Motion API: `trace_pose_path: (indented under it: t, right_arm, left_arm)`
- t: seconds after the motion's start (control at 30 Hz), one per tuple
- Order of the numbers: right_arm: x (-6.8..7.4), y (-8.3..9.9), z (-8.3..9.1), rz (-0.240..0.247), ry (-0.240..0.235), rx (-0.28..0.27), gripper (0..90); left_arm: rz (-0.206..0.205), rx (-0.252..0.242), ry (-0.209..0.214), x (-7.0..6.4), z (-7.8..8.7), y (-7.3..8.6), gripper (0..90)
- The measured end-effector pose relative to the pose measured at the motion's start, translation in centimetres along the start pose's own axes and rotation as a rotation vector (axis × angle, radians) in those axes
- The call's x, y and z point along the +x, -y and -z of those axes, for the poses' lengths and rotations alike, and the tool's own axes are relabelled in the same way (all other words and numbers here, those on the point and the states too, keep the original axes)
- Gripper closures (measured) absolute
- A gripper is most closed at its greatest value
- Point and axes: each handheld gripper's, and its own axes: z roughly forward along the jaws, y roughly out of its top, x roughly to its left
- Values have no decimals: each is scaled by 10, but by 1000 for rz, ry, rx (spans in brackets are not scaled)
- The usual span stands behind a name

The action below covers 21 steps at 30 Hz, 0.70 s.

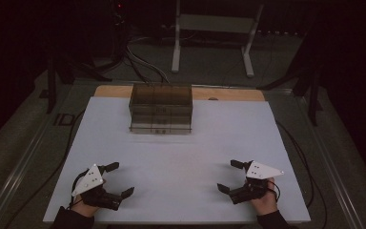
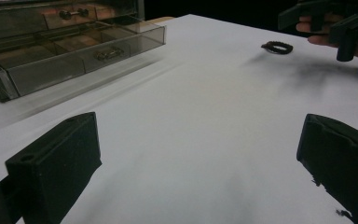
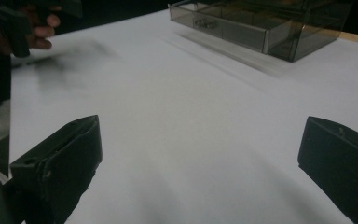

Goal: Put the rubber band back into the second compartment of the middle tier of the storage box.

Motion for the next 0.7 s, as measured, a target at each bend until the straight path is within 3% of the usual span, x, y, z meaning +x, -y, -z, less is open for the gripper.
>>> trace_pose_path:
  t: [0.3, 0.43, 0.53, 0.7]
  right_arm:
    - [3, -2, -3, 11, -6, 28, 0]
    - [5, -2, -4, 18, 12, 38, 0]
    - [6, -1, -5, -16, -22, 53, 0]
    - [10, -4, -8, -12, -66, 65, 0]
  left_arm:
    - [3, -12, -5, 1, 1, 0, 2]
    - [3, -14, 1, 2, 0, 0, 2]
    - [0, -13, 1, 1, 0, 0, 2]
    - [-3, -16, 3, 0, 0, 0, 2]
